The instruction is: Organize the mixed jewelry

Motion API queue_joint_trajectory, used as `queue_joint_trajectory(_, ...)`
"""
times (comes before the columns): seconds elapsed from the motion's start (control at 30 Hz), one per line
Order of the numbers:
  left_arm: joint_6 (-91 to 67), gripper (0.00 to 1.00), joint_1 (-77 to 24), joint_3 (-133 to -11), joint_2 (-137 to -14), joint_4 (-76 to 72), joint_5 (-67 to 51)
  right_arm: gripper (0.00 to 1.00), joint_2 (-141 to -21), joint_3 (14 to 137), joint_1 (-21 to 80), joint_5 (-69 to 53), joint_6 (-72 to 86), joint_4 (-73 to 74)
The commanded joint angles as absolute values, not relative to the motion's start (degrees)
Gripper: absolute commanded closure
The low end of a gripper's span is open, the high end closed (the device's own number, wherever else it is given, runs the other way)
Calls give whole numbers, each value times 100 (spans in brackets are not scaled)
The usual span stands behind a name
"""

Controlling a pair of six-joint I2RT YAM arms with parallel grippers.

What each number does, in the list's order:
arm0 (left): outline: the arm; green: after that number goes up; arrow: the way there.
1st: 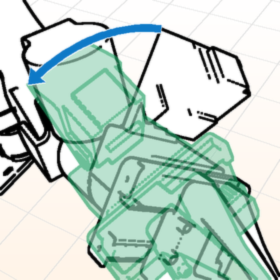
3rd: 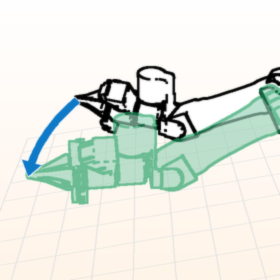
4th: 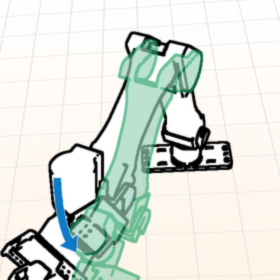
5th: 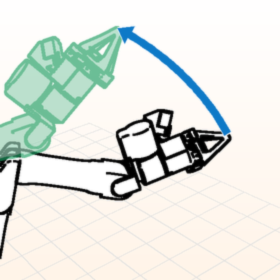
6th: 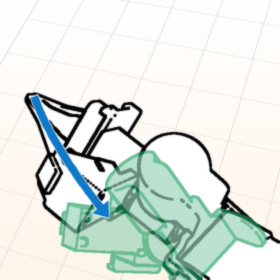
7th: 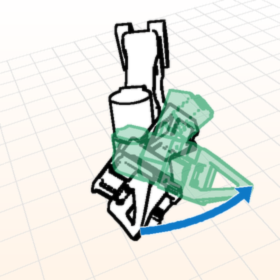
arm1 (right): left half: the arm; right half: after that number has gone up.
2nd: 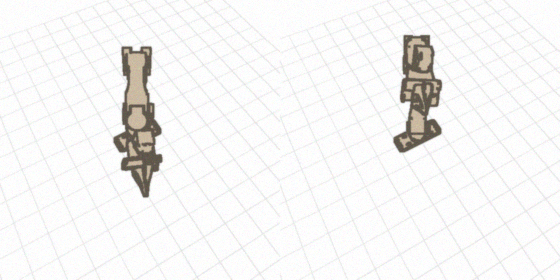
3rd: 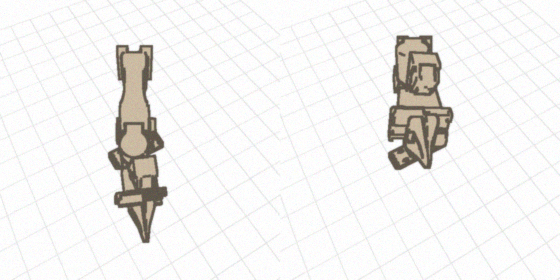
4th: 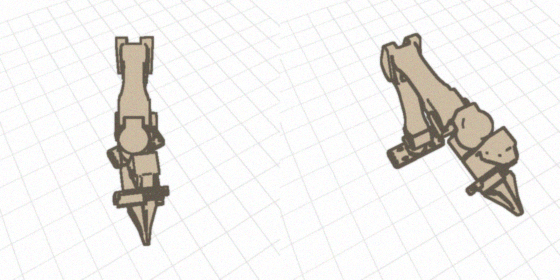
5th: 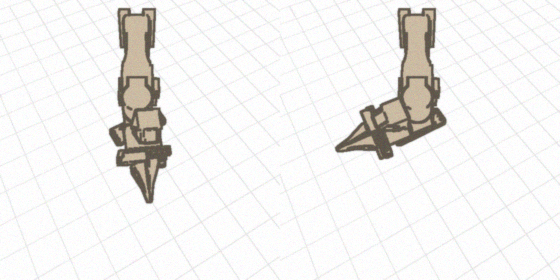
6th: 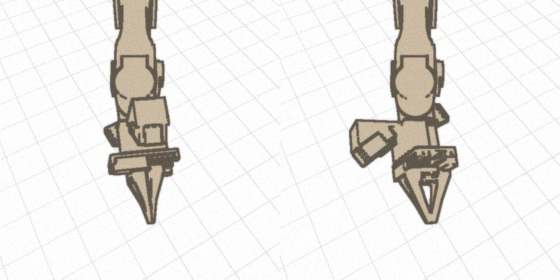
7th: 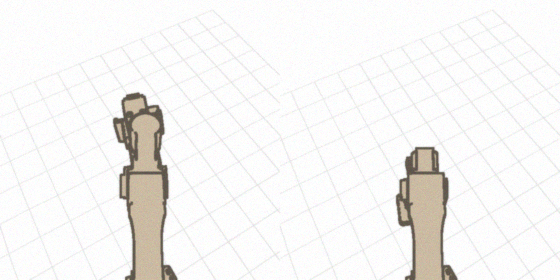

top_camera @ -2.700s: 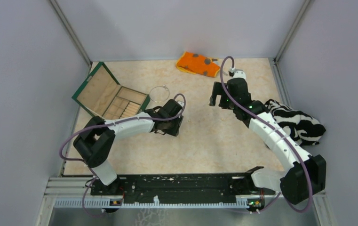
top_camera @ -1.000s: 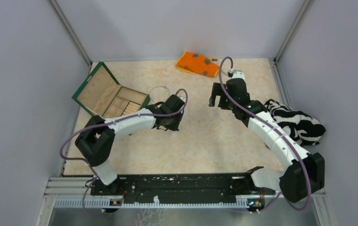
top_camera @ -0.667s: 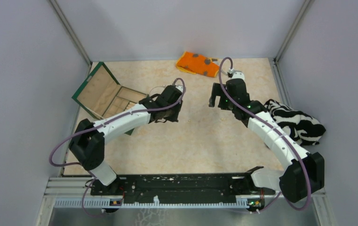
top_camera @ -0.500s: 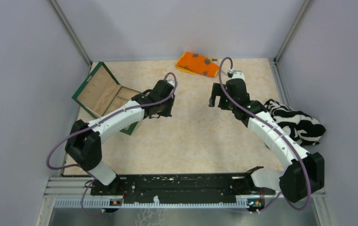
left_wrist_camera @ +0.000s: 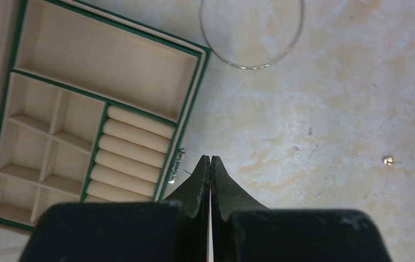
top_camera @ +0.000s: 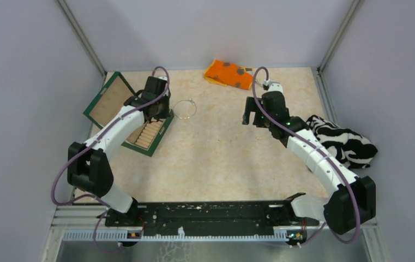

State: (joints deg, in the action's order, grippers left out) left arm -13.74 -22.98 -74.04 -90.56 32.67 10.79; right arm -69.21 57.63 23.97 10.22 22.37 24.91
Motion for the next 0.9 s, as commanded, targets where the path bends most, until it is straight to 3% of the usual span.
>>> queue_joint_trajectory(0.0,-1463,100,-1947,-7536,-8987,3432,1605,5,-7053,5773,2443,917,2153,2122)
queue_joint_trajectory(0.2,-1796,100,-1447,-7356,-9153,3268,2044,5,-7185,5681,2443,782,2230,2007)
queue_joint_trajectory(0.43,-1918,100,-694,-7048,-9362,3050,1779,5,-7189,5542,2443,489,2319,1867)
queue_joint_trajectory(0.87,-2137,100,-256,-6735,-9410,2703,1943,6,-7146,5463,2444,377,2398,1780)
